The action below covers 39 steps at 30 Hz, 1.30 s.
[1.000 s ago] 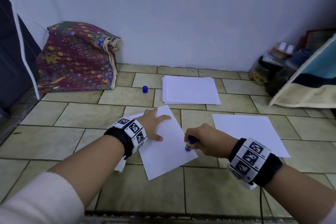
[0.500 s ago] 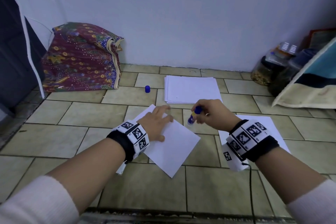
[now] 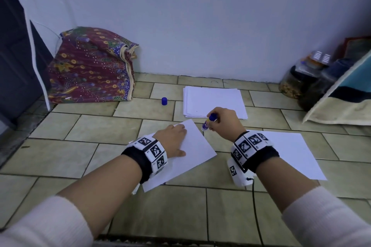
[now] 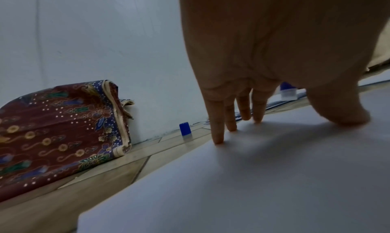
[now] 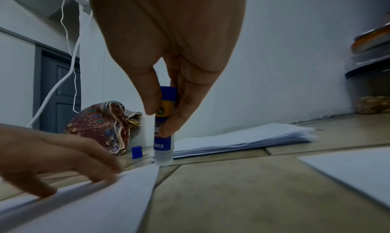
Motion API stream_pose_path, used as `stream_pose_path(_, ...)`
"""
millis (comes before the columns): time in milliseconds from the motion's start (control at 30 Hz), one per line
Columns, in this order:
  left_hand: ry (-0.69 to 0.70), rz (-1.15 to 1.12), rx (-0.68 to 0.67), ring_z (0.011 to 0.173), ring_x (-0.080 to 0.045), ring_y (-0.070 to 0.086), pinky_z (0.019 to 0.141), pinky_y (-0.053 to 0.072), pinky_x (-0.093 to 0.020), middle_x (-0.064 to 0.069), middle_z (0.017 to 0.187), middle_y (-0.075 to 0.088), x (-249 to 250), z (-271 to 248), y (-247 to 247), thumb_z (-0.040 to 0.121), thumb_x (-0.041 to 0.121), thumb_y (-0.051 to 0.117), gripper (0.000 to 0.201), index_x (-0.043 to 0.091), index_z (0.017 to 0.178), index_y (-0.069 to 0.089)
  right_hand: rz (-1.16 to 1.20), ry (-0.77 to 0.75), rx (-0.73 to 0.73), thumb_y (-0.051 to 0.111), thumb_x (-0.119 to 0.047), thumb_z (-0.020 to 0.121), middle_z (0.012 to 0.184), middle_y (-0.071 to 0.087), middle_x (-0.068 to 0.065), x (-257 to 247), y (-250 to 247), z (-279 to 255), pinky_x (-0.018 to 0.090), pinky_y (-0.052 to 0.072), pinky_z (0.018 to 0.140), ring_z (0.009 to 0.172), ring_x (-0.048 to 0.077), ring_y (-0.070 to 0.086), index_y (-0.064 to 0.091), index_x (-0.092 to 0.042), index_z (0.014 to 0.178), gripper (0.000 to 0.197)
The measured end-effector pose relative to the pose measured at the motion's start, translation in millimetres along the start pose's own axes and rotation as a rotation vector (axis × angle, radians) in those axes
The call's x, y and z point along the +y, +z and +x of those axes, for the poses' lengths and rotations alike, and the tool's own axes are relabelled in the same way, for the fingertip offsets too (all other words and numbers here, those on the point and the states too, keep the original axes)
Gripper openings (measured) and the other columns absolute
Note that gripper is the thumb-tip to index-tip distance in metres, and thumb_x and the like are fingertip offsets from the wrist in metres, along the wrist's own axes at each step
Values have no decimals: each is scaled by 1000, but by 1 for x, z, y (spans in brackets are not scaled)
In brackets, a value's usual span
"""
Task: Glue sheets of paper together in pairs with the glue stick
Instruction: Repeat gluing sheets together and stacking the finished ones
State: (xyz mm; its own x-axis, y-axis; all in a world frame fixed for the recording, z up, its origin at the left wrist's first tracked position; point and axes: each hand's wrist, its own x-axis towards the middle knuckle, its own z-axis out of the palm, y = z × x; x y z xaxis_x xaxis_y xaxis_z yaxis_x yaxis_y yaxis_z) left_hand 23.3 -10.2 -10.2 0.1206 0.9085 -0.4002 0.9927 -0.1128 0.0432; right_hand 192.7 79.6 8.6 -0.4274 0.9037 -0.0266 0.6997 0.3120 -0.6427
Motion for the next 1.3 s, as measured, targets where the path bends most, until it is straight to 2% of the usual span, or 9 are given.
stream_pose_path(67, 14, 31, -44, 141, -29, 18, 109, 34, -44, 0, 160, 6, 3, 2, 3, 97, 39, 48, 71, 11, 152, 11, 4, 1, 13, 64, -13, 85, 94, 63, 6, -6, 8, 5, 33, 53, 80, 87, 23, 64, 62, -12, 101, 16)
stream_pose_path(133, 1, 50, -61, 142, -31, 12, 112, 30, -44, 2, 161, 2, 4, 3, 5, 99, 38, 45, 72, 12, 153, 6, 3, -10, 27, 62, -11, 86, 96, 60, 4, -15, 16, 10, 25, 46, 72, 84, 17, 58, 62, -10, 105, 18)
stream_pose_path(333, -2, 18, -19, 138, -30, 18, 105, 39, -43, 1, 159, 11, 2, 2, 7, 96, 37, 48, 70, 12, 151, 14, -105, -39, -64, 55, -2, 89, 101, 62, 11, -38, 30, 24, 22, 42, 72, 86, 19, 54, 60, -3, 112, 23)
stream_pose_path(700, 1, 22, -47, 140, -32, 16, 108, 34, -44, 0, 160, 8, 1, 4, 9, 97, 39, 49, 73, 14, 153, 10, -447, -175, -295, 54, -8, 92, 116, 60, 13, -45, 8, 13, 26, 44, 80, 106, 26, 55, 60, -6, 114, 23)
stream_pose_path(833, 9, 35, -52, 138, -32, 18, 109, 33, -41, 0, 160, 8, 0, 6, 6, 96, 40, 49, 73, 14, 153, 11, -435, -165, -342, 57, -7, 90, 111, 59, 11, -35, 0, -5, 29, 48, 79, 94, 25, 57, 61, -9, 110, 21)
stream_pose_path(967, 27, 81, -60, 137, -33, 20, 112, 25, -36, -2, 161, 7, 0, 6, 4, 96, 42, 48, 73, 16, 153, 11, -410, -162, -366, 59, -6, 87, 93, 59, 4, -21, -9, -24, 27, 46, 73, 87, 23, 58, 59, -16, 96, 13)
stream_pose_path(1100, 79, 97, -123, 141, -35, 16, 113, 22, -37, 0, 161, 2, -5, 4, -1, 95, 39, 51, 74, 33, 153, 5, -392, -169, -356, 54, -4, 90, 69, 48, -14, -11, -15, -38, 16, 37, 58, 66, 6, 48, 61, -7, 107, 18)
stream_pose_path(1200, 88, 129, -172, 143, -33, 11, 112, 29, -46, 2, 161, -2, -7, 1, -4, 96, 39, 51, 72, 39, 151, 6, -387, -177, -363, 57, -7, 89, 75, 51, -7, -8, -17, -42, 12, 33, 54, 69, 12, 51, 62, -8, 106, 18)
stream_pose_path(1300, 67, 158, -129, 138, -28, 23, 101, 42, -41, 2, 158, 10, -6, -3, -6, 90, 52, 54, 74, 40, 150, 13, -331, -163, -325, 59, -9, 88, 86, 55, -1, -4, -22, -43, 19, 39, 63, 81, 18, 54, 64, -8, 106, 19)
